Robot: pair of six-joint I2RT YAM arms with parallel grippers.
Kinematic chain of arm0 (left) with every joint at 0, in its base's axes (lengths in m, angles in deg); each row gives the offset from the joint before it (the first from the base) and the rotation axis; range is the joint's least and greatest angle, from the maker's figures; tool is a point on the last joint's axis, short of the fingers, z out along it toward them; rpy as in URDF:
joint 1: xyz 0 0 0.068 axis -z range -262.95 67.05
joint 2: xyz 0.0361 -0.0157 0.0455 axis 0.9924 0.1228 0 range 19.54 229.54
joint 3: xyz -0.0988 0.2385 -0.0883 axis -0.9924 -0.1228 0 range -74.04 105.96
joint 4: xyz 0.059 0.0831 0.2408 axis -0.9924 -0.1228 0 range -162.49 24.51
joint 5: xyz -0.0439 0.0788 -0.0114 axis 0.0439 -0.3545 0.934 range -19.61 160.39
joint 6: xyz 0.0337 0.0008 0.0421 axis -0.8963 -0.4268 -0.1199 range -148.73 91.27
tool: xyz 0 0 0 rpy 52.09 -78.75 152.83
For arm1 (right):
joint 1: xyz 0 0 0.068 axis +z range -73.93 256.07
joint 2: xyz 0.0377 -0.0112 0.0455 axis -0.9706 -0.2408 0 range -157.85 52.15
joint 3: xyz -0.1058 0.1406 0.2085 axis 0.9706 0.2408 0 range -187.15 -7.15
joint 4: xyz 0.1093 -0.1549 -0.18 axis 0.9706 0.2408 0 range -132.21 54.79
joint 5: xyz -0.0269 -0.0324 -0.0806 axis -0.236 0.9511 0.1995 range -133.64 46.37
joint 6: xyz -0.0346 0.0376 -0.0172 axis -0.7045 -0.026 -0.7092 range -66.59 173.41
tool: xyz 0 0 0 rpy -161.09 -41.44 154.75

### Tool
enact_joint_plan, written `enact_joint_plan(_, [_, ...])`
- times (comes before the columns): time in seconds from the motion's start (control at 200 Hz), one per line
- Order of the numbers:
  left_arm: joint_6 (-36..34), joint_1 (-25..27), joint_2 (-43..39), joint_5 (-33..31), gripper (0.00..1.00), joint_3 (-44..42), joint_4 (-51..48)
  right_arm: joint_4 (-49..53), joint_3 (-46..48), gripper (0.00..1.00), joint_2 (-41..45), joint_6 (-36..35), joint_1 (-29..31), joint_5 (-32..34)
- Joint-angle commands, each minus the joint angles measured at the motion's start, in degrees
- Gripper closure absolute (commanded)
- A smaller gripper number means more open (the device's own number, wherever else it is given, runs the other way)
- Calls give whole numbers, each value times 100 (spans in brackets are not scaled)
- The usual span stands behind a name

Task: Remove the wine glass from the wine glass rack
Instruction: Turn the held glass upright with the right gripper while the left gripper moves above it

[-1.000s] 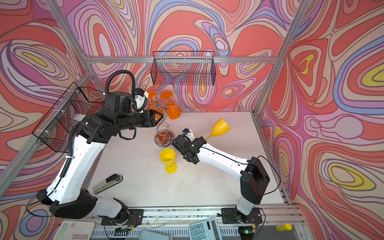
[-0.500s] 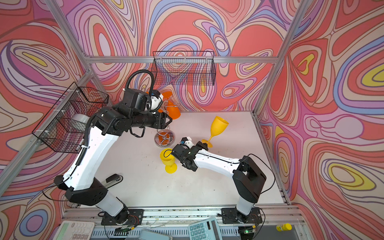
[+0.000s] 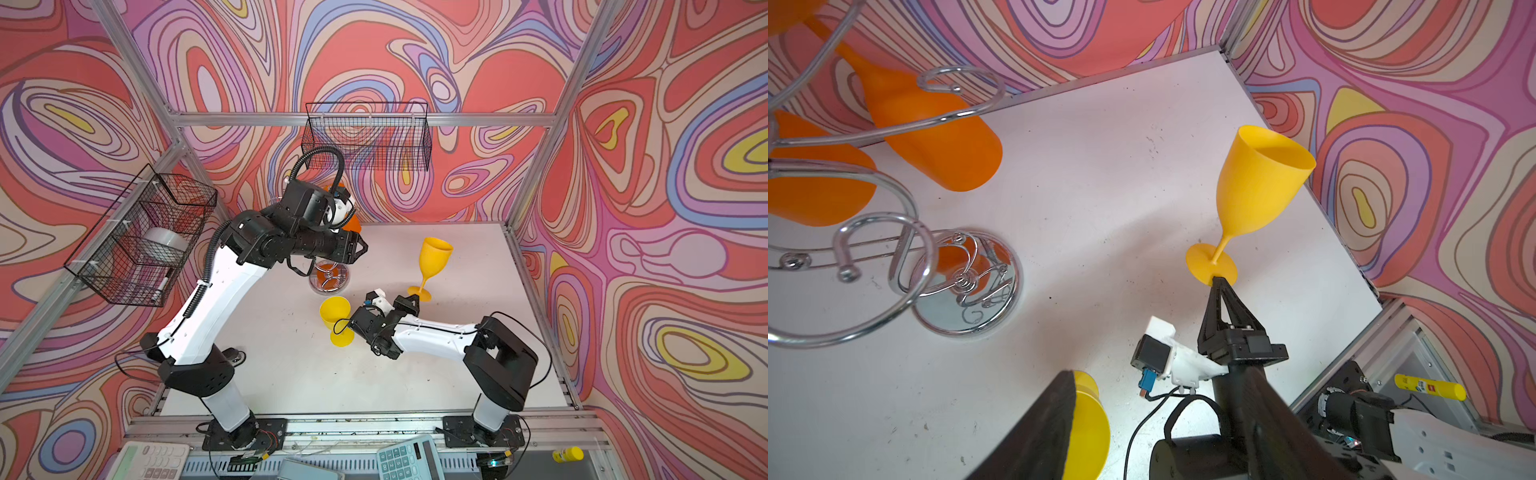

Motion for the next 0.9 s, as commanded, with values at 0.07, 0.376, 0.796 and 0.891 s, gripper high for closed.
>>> enact_joint_plan(0.07, [156, 154, 186, -12, 36, 204, -306, -428, 233, 100, 607, -278, 37, 100])
enact_joint_plan(0.376, [594, 203, 348, 281, 36, 179, -196, -1733, 1145, 100, 1117, -1482, 362, -10])
enact_joint_plan(0.796, [1295, 261, 251, 603, 38, -483, 433, -3155, 1803, 100, 1207, -2562, 726, -117])
enact_joint_plan(0.891, [1464, 278, 264, 591, 38, -623, 548, -3642, 1937, 100, 1106, -2943, 801, -60])
